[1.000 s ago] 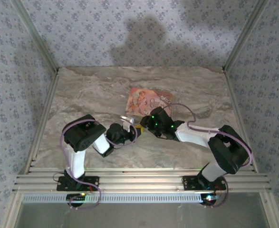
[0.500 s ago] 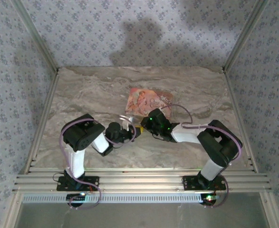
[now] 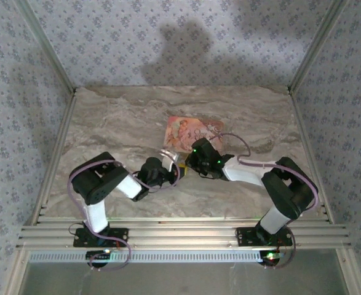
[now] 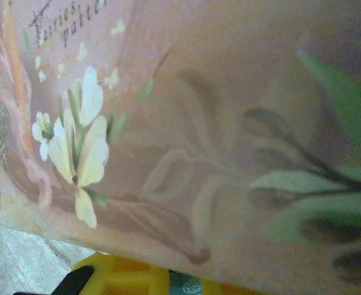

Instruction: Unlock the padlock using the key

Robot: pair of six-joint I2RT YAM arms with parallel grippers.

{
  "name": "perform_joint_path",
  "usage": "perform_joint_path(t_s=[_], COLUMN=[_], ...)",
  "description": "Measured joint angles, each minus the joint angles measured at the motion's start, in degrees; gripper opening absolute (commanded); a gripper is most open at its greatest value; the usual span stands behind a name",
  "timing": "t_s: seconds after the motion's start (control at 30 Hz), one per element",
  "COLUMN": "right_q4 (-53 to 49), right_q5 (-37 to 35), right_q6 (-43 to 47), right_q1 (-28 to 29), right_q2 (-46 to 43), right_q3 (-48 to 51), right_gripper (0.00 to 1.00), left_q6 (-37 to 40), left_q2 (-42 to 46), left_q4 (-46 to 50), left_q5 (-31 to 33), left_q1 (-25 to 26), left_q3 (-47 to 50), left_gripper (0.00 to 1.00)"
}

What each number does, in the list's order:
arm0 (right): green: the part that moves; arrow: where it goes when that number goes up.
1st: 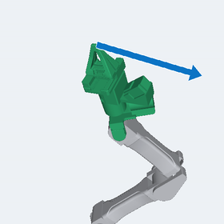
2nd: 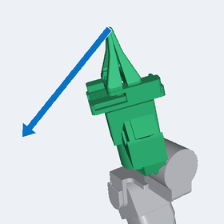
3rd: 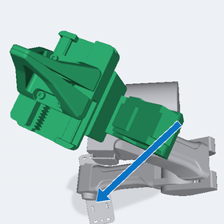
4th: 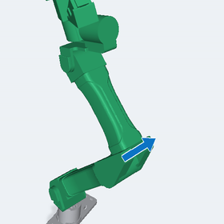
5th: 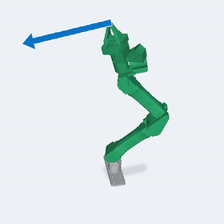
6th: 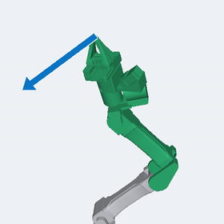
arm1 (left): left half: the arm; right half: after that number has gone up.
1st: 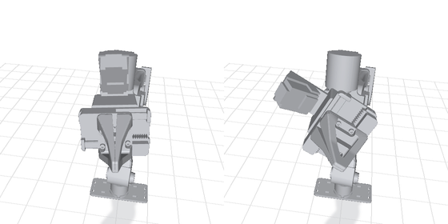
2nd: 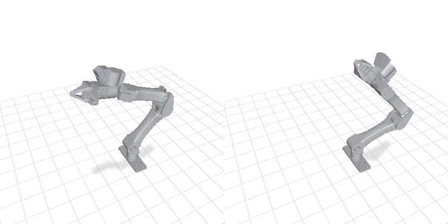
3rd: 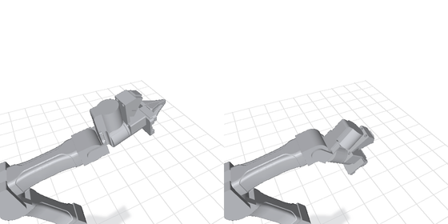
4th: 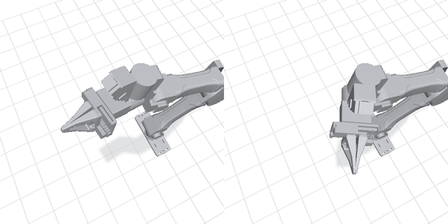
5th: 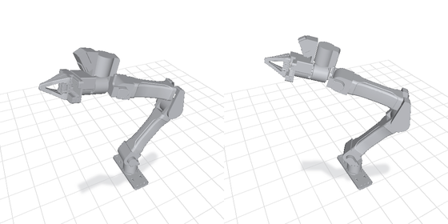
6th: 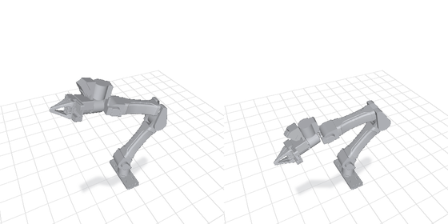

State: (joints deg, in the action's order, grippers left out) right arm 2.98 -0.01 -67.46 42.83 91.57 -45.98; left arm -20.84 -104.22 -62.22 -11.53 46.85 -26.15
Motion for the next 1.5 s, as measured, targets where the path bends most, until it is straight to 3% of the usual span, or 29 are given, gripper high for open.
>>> perform_joint_path(t_s=[0.17,0.3,0.37,0.5,0.6,0.83,1.07,1.5], right_q4=[-7.2,-8.5,-8.7,-9.6,-10.3,-10.6,-8.0,5.8], right_q5=[0.9,1.2,1.3,1.9,2.5,1.7,1.2,3.1], right_q6=[1.4,1.5,1.5,1.6,2.1,2.4,2.1,1.2], right_q1=[-1.1,-1.3,-1.3,-1.2,-0.7,-1.4,-1.4,-0.4], right_q2=[-0.2,-0.3,-0.3,-0.4,-1.9,-8.8,-9.6,0.2], right_q3=[-2.6,-3.2,-3.4,-3.7,-4.0,-3.7,-0.2,1.7], right_gripper=[0.00,0.03,0.15,0.56,0.65,0.68,0.64,0.59], left_q6=[11.7,13.5,13.4,12.4,9.7,3.0,-1.2,-9.1], left_q2=[2.8,3.2,3.2,3.2,3.2,0.8,-0.7,-0.7], left_q4=[10.1,11.3,11.4,11.2,8.9,2.2,-1.7,-4.1], left_q5=[12.5,14.8,14.7,13.0,10.3,5.7,2.8,-10.9], left_q1=[6.4,6.5,6.4,5.3,2.8,-0.8,-1.5,-8.4], left_q3=[-3.4,-3.7,-3.7,-3.6,-2.4,0.0,0.7,2.0], left_gripper=[0.00,0.00,0.00,0.00,0.00,0.00,0.00,0.00])
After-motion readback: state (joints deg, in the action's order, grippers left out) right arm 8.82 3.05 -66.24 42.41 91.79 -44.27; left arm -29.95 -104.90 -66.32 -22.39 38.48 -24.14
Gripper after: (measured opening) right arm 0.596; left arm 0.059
